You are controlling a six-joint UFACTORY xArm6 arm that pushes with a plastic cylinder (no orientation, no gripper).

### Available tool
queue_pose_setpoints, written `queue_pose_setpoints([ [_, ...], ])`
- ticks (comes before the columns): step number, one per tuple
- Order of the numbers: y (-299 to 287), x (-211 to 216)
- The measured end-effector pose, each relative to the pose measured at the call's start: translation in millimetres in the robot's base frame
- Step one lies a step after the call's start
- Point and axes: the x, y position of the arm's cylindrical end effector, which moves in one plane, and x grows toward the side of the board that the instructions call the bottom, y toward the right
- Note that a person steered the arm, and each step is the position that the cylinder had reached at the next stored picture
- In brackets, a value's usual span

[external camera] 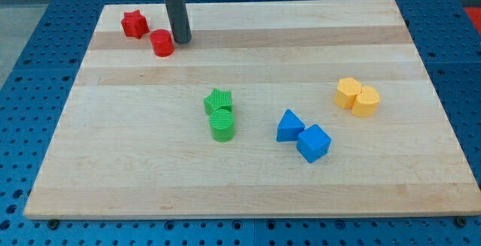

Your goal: Push the red circle close to the red star

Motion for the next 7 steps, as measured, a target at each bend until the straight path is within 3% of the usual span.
queue_pose_setpoints([
  [4,13.1,64.2],
  [7,4.8,48.8],
])
